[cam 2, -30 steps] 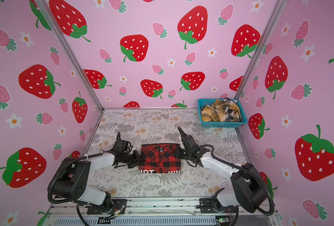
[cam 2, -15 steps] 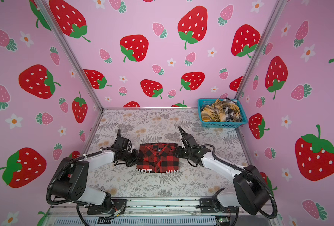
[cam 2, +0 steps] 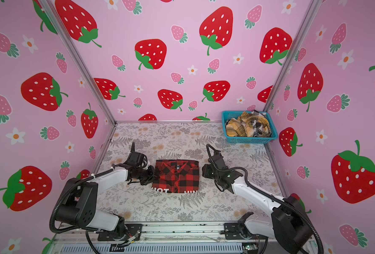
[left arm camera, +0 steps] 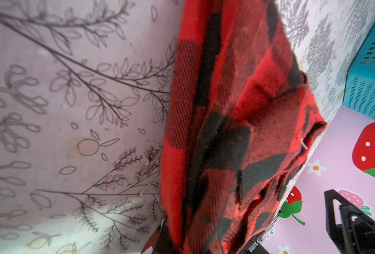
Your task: Fold and stack the long sleeve shirts
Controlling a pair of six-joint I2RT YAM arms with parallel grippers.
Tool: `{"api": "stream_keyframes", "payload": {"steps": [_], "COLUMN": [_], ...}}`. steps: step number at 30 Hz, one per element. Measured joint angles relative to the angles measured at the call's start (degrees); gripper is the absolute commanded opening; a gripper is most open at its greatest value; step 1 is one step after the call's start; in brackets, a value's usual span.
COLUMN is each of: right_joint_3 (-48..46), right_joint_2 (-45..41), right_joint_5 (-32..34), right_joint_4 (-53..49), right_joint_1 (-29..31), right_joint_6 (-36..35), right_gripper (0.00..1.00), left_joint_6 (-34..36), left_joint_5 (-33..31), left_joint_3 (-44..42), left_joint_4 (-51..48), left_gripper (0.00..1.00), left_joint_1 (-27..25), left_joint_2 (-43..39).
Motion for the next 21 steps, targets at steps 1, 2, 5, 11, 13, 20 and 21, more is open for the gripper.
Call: {"api": "stream_keyframes", "payload": {"steps": [1, 2, 5, 11, 13, 20, 21], "right_joint_3": [-0.7, -1.3, -2.8, -3.1, -3.1, -3.1, -3.1], "right_joint_2": [-0.5, -1.0, -2.7, -3.5, -3.6, -3.6, -3.6], "right_joint_5": [1.1, 2.0, 3.7, 3.4, 2.5, -2.2, -2.5], "right_joint_4": [-0.2, -0.3, -0.7, -0.6, -0.4, 1.4, 1.6], "right_joint_1": [0.0, 0.0, 0.0, -0.3, -0.7, -1.2, -1.2], "right_joint_6": [0.4, 0.7, 1.0, 1.0, 0.9, -0.5, -0.6], "right_gripper": [0.58, 0.58, 0.58, 0.57, 0.56, 0.55, 0.55], "left_joint_6": [0.0, 0.0, 0.0, 0.0, 0.2, 2.1, 2.4], "left_joint_5": [0.0, 0.0, 0.0, -0.7, -1.2, -4.2, -4.8], "left_joint_3": [0.0, 0.0, 0.0, 0.4, 1.2, 5.5, 6.2], "left_joint_4": [0.0, 0.0, 0.0, -0.4, -1.2, -4.6, -5.4], "left_gripper": [0.0, 0.0, 0.0, 0.0, 0.0, 0.0, 0.0], "left_joint_1": [0.0, 0.0, 0.0, 0.0, 0.0, 0.0, 0.0], "left_joint_2": [0.0, 0.0, 0.0, 0.2, 0.3, 0.9, 1.1]}}
